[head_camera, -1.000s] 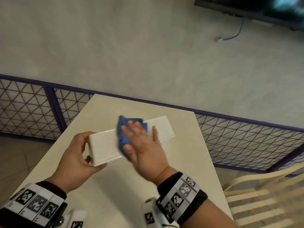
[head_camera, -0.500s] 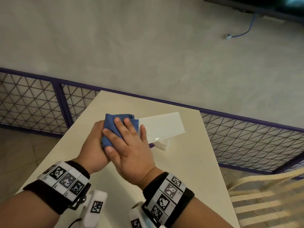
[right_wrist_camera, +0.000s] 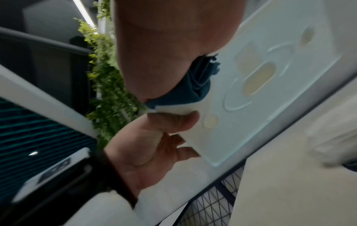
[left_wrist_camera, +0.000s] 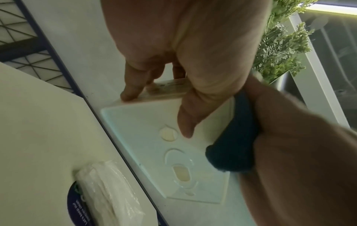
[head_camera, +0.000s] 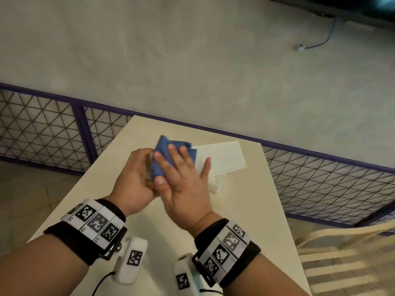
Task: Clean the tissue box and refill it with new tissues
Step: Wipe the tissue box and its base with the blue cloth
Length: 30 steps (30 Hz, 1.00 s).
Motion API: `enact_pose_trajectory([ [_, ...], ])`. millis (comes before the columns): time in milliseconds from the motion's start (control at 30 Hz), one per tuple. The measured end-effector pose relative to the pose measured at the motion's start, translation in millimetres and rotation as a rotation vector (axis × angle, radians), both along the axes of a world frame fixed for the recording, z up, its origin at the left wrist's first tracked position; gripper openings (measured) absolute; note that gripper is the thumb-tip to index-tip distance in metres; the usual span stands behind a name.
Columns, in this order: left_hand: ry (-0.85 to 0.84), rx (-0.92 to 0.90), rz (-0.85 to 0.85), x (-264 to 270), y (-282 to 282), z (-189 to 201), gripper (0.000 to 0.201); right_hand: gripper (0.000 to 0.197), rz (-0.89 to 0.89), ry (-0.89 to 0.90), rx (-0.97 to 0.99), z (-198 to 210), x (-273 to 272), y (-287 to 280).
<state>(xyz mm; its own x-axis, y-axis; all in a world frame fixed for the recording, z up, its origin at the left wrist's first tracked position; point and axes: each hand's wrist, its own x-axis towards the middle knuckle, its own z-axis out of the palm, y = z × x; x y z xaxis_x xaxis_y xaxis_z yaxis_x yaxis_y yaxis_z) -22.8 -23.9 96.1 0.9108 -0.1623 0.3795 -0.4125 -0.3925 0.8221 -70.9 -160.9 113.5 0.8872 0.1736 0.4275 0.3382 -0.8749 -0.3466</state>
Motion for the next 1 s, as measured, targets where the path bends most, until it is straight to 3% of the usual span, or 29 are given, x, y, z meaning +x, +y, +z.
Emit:
enact_pose_trajectory([
  [133,0.039,-0.021,-0.008,0,10,-3,0.078,0.051,0.021,-0.065,-0.088,-2,6,-27],
  [267,0.081,0.002,0.038,-5,18,-2,0.081,0.052,-0.237,0.018,0.110,-13,29,-89],
  [367,0.064,-0.007,0.035,-7,14,-2,0.079,0.052,-0.343,0.034,0.248,-14,33,-89],
  [467,0.030,0.026,0.041,-5,5,2,0.077,0.054,-0.246,0.054,0.258,-12,22,-46],
  [600,0.066,0.043,0.035,-1,-1,3,0.072,0.052,-0.014,0.036,0.089,-11,2,-2],
  [700,0.057,0.056,0.013,2,2,7,0.076,0.051,0.008,-0.005,-0.005,-8,12,-27],
  [833,0.120,0.005,-0.037,9,28,10,0.083,0.053,-0.234,-0.002,0.125,-13,29,-95],
  [1000,0.266,-0.111,-0.142,16,51,8,0.082,0.060,-0.169,0.080,0.374,-2,24,-113],
])
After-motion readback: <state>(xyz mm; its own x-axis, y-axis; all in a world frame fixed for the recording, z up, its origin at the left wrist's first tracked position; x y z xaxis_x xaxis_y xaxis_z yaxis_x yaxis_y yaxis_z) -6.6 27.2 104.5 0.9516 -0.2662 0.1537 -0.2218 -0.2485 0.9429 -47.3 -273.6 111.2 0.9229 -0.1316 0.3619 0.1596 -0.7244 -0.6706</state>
